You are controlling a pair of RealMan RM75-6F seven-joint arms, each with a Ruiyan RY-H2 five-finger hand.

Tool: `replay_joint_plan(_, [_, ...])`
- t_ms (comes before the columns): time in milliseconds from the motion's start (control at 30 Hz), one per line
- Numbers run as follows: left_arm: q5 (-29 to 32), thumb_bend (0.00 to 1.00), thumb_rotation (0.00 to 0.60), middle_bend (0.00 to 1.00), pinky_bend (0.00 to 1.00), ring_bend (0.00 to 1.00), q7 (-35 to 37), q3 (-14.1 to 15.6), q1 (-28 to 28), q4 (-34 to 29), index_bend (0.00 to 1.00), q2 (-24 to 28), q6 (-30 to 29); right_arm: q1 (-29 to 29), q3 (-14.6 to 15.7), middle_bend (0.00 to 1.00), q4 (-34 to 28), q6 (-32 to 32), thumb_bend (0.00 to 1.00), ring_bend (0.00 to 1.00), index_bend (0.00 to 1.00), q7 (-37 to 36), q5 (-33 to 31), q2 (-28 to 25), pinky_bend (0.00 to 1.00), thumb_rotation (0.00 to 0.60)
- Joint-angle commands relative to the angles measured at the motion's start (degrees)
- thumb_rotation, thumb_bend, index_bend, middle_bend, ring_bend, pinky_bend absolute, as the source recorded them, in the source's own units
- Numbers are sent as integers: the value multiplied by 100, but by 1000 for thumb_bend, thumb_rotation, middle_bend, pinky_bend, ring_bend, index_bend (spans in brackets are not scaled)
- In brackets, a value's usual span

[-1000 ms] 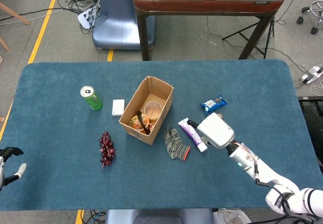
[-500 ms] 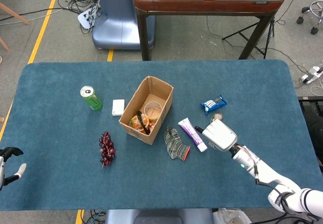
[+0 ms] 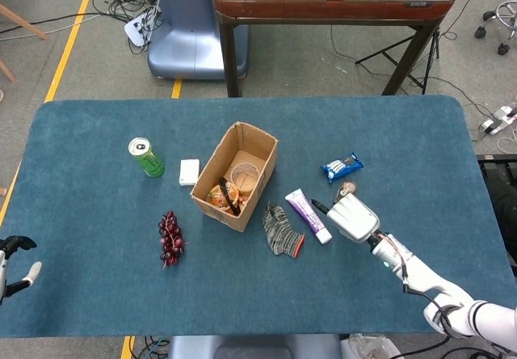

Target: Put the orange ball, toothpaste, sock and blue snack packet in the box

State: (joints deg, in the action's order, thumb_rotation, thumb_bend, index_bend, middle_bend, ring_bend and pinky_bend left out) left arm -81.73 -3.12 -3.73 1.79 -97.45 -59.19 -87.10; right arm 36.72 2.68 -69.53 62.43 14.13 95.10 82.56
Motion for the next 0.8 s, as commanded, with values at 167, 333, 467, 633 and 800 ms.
replay_joint_plan(167, [5, 262, 600, 460, 607, 416, -1, 7, 5, -5, 443, 10, 21, 16, 10, 1000, 395, -74, 0, 1000, 185, -60, 48, 402, 1000, 600])
replay_joint_plan(333, [13, 262, 600, 460, 607, 416, 10, 4, 1, -12, 443, 18, 16, 52, 15, 1000, 508, -1, 0, 1000, 185, -214, 158, 622, 1000, 600])
replay_joint_plan(467, [0, 262, 600, 460, 607, 416, 35, 0, -5, 4, 443, 15, -6, 81, 40, 1000, 488, 120, 0, 1000, 185, -350, 298, 722, 1000, 600])
replay_joint_plan(633, [21, 262, 600, 460, 607, 416, 33, -8, -9, 5, 444, 15, -10, 99, 77, 1000, 346, 278, 0, 1000, 185, -501, 452, 748, 1000, 600])
replay_joint_plan(800, [43, 262, 600, 460, 607, 416, 12, -8, -4, 4, 443, 14, 10, 96, 105, 1000, 179, 324, 0, 1000, 185, -647, 494, 709, 1000, 600])
